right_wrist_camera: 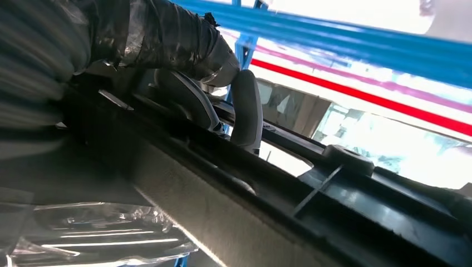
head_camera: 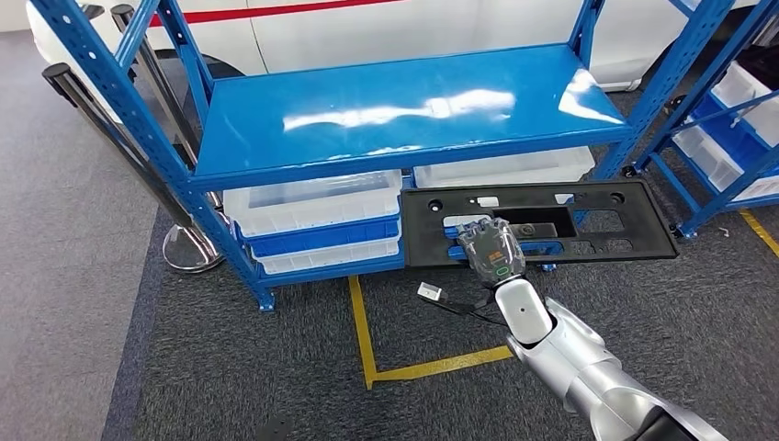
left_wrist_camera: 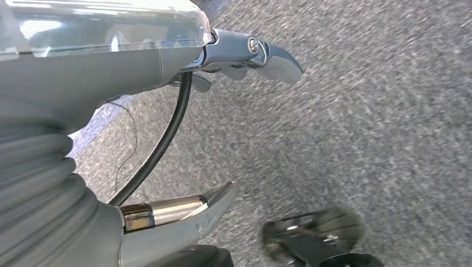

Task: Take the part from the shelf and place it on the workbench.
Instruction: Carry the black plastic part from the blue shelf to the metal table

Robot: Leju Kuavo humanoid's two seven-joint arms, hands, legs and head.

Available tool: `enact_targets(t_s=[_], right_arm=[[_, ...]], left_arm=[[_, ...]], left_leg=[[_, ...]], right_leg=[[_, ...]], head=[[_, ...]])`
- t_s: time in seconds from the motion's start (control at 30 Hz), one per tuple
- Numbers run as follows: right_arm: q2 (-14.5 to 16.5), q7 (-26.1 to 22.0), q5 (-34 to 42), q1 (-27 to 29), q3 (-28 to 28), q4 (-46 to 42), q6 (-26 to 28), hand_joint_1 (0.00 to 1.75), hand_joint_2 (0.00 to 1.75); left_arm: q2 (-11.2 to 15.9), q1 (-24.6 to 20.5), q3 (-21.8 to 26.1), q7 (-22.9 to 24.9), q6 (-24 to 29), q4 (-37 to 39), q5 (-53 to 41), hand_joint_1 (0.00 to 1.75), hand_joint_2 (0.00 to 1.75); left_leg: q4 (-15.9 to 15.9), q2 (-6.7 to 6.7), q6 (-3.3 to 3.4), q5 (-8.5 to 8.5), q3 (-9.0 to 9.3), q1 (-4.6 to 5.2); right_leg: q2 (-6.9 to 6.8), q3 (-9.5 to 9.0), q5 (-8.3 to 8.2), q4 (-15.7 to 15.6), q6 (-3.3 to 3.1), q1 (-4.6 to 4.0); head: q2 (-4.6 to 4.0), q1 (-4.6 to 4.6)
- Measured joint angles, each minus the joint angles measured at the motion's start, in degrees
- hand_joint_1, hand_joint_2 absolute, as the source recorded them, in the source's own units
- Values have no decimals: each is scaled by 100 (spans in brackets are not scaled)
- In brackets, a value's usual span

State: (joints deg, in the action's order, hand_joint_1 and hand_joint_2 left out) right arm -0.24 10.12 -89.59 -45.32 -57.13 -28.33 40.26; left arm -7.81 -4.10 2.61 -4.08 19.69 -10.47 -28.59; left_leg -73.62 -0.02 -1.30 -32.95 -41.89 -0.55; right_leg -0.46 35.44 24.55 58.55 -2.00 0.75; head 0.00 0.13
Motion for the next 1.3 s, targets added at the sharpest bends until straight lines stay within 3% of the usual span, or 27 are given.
enact_targets(t_s=[0.03, 0.07, 0.13, 0.2, 0.23, 0.3, 0.33, 0.4, 0.47, 0.5, 0.53, 0.57, 0.6, 0.63, 0.7, 0.73, 0.8, 0.83, 0.9, 0.97, 1.0, 1.03, 1.07, 1.13, 1.2, 1.23, 1.3], right_arm=[[0, 0, 0, 12, 1, 0, 0, 175, 175], [-1, 0, 0, 21, 2, 0, 0, 175, 175], [-2, 0, 0, 30, 14, -5, 1, 175, 175], [-4, 0, 0, 29, 39, -18, 2, 175, 175], [-5, 0, 0, 29, 50, -26, 2, 175, 175], [-11, 0, 0, 33, 61, -32, 2, 175, 175], [-18, 0, 0, 34, 63, -33, 1, 175, 175], [-33, 0, 0, 35, 66, -32, 0, 175, 175], [-36, 0, 0, 43, 67, -33, 0, 175, 175], [-37, 0, 0, 52, 67, -33, -1, 175, 175], [-37, 0, 0, 60, 67, -33, -1, 175, 175], [-37, 0, 0, 64, 67, -33, -1, 175, 175], [-37, 1, 0, 61, 67, -33, -1, 175, 175], [-37, 5, 0, 50, 67, -33, 0, 175, 175], [-34, 15, 0, 28, 67, -34, 2, 175, 175], [-32, 20, 0, 20, 67, -34, 2, 175, 175], [-32, 21, 0, 23, 67, -32, 1, 175, 175], [-31, 17, 0, 25, 67, -30, 1, 175, 175], [-29, -15, 8, 27, 69, -28, 0, 175, 175], [-28, -79, 53, 41, 97, -22, 0, 175, 175], [-28, -108, 83, 58, 126, -15, 0, 175, 175], [-28, -132, 107, 77, 161, -6, 0, 175, 175], [-28, -145, 122, 93, 197, 4, 0, 175, 175], [-26, -166, 136, 111, 261, 15, 1, 175, 175], [-16, -188, 133, 108, 329, 16, 2, 175, 175], [-9, -199, 127, 107, 365, 16, 2, 175, 175], [-4, -219, 117, 117, 429, 17, 2, 175, 175]], left_arm=[[1, 0, 1, -1, 0, 0, 0, 0, 175], [3, -1, 1, -1, 0, 0, 0, 0, 175], [8, -13, 2, -1, 0, -1, 0, 0, 175], [10, -26, 2, -4, 1, -2, -1, 0, 175], [11, -28, 2, -6, 2, -2, -2, 0, 175], [13, -21, 4, -7, 2, -2, -1, 0, 175], [14, -21, 5, -7, 2, -2, -1, 0, 175], [15, -22, 6, -8, 2, -2, -1, 0, 175], [16, -21, 6, -8, 2, -2, -2, 0, 175], [16, -20, 6, -8, 2, -2, -2, 0, 175], [17, -21, 6, -8, 2, -2, -2, 0, 175], [17, -21, 6, -8, 2, -2, -2, 0, 175], [17, -21, 6, -8, 2, -2, -2, 0, 175], [16, -20, 6, -8, 2, -2, -2, 0, 175], [16, -21, 7, -8, 3, -2, -2, 0, 175], [17, -22, 8, -8, 4, -2, -2, 0, 175], [17, -12, 10, -8, 4, -2, -2, 0, 175], [17, -2, 12, -8, 3, -2, -2, 0, 175], [18, 18, 14, -8, 2, -2, -4, 0, 175], [18, 21, 16, -21, 1, -2, -12, 0, 175], [18, 19, 19, -30, 1, -2, -16, 0, 175], [18, 19, 22, -39, 0, -2, -17, 0, 175], [18, 20, 25, -47, -1, -2, -17, 0, 175], [20, 21, 31, -59, -1, -2, -20, 0, 175], [33, 23, 37, -71, 2, -2, -27, 0, 175], [40, 23, 39, -75, 3, -2, -31, 0, 175], [39, 19, 41, -79, 4, -2, -38, 0, 175]], left_leg=[[-115, 0, -18, 51, 56, -11], [-24, 1, -30, 192, 216, -23], [649, 0, -25, 389, 790, -36], [1365, -16, 35, 319, 1276, -14], [1539, -24, 72, 268, 1367, 4], [1609, -21, 167, 355, 1327, 10], [1639, -10, 222, 421, 1294, 1], [1684, 17, 331, 578, 1182, -21], [1669, 26, 370, 707, 1013, -5], [1652, 29, 365, 762, 924, 0], [1627, 31, 358, 814, 832, 2], [1593, 31, 346, 857, 742, 2], [1552, 30, 330, 893, 657, 1], [1509, 28, 308, 923, 578, 2], [1444, 25, 244, 984, 475, 13], [1440, 24, 208, 1025, 449, 19], [1459, 18, 135, 1107, 419, 19], [1439, 12, 103, 1078, 384, 13], [1128, 1, 50, 734, 243, -2], [456, 1, 18, 230, 50, -8], [133, 1, 10, 108, -14, -9], [-60, 0, 11, 103, -14, -9], [-59, -5, 25, 200, 78, -7], [529, -91, 107, 471, 537, 8], [1279, -254, 201, 522, 1039, 21], [1497, -309, 229, 490, 1174, 31], [1669, -267, 246, 482, 1248, 42]], right_leg=[[-2, 95, -59, 17, 10, 2], [-4, 190, -117, 38, 25, 6], [-5, 351, -222, 90, 70, 8], [-10, 438, -321, 121, 133, 4], [-14, 454, -376, 112, 168, 5], [-8, 469, -475, 65, 240, 15], [3, 504, -419, 92, 270, 18], [26, 644, 5, 439, 306, 25], [33, 815, 543, 1162, 327, 25], [34, 848, 650, 1480, 338, 27], [33, 811, 630, 1658, 347, 33], [33, 681, 509, 1638, 349, 41], [33, 451, 368, 1417, 346, 51], [34, 173, 328, 1059, 334, 56], [43, -285, 417, 371, 292, 33], [46, -375, 488, 194, 265, 14], [40, -356, 434, 117, 189, 7], [35, -321, 383, 96, 139, 18], [45, -214, 262, 50, 39, 45], [76, -84, 161, 46, -5, 30], [91, -23, 115, 48, -6, 21], [113, 33, 70, 51, -5, 11], [146, 85, 28, 54, -1, 0], [230, 157, -44, 58, 14, -16], [311, 201, -109, 58, 55, -18], [352, 217, -144, 50, 88, -3], [453, 238, -224, 15, 176, 13]], head=[[0, -1], [0, -1], [0, -4], [0, -8], [0, -15], [0, -22], [0, -24], [0, -15], [0, -13], [0, -13], [0, -13], [0, -13], [0, -13], [0, -13], [0, -19], [0, -20], [0, -20], [0, -21], [0, -27], [0, -32], [0, -31], [0, -32], [0, -31], [0, -31], [0, -30], [0, -32], [0, -44]])
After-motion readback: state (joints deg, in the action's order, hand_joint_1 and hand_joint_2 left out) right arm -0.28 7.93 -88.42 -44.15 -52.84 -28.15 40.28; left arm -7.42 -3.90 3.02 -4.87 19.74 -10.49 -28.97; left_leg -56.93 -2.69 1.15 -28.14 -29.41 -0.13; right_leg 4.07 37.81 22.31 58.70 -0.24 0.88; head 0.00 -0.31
